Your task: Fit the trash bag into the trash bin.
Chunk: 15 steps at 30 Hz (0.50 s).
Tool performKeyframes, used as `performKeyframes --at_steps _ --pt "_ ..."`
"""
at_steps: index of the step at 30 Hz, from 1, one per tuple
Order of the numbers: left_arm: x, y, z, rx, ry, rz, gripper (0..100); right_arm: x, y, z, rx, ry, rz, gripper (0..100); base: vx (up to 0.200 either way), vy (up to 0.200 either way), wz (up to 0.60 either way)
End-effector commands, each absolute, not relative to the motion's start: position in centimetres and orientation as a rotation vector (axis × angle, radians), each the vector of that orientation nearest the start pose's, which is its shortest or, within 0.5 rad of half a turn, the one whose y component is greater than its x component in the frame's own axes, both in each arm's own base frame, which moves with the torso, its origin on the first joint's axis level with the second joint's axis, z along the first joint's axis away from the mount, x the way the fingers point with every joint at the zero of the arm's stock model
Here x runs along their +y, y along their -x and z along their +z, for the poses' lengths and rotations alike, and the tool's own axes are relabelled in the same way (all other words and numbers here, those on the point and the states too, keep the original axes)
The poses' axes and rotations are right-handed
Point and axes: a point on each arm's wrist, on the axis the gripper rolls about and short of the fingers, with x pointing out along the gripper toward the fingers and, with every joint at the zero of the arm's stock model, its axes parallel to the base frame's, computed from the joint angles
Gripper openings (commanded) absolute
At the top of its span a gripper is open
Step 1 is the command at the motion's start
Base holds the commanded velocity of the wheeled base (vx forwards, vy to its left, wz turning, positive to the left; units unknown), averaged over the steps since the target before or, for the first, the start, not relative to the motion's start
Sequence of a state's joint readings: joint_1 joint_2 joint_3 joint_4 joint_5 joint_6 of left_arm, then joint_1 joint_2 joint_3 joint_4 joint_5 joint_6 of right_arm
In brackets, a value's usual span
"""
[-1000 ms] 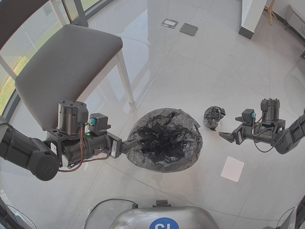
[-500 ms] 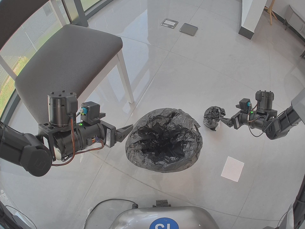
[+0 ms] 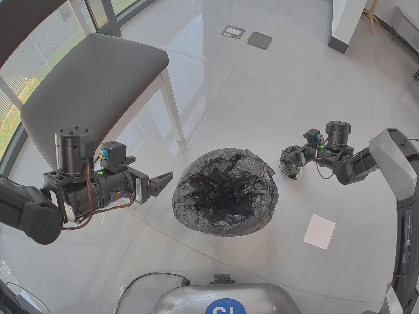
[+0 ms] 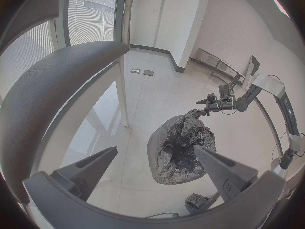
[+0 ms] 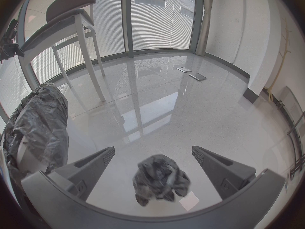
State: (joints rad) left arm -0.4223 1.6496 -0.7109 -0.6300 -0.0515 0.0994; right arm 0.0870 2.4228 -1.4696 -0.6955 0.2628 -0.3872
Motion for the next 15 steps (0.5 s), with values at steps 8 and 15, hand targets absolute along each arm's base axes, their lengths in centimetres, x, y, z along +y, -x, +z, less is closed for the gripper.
performKeyframes --at_steps 8,15 --pt "-11.0 -25.8 17.8 0.262 -0.147 -0.465 100 6.4 -51.4 2.3 0.195 0.355 0.420 100 0.000 0.000 0.00" --pt "-11.0 -25.8 17.8 0.261 -0.147 -0.457 100 3.8 -52.3 2.6 0.173 0.362 0.364 100 0.000 0.000 0.00"
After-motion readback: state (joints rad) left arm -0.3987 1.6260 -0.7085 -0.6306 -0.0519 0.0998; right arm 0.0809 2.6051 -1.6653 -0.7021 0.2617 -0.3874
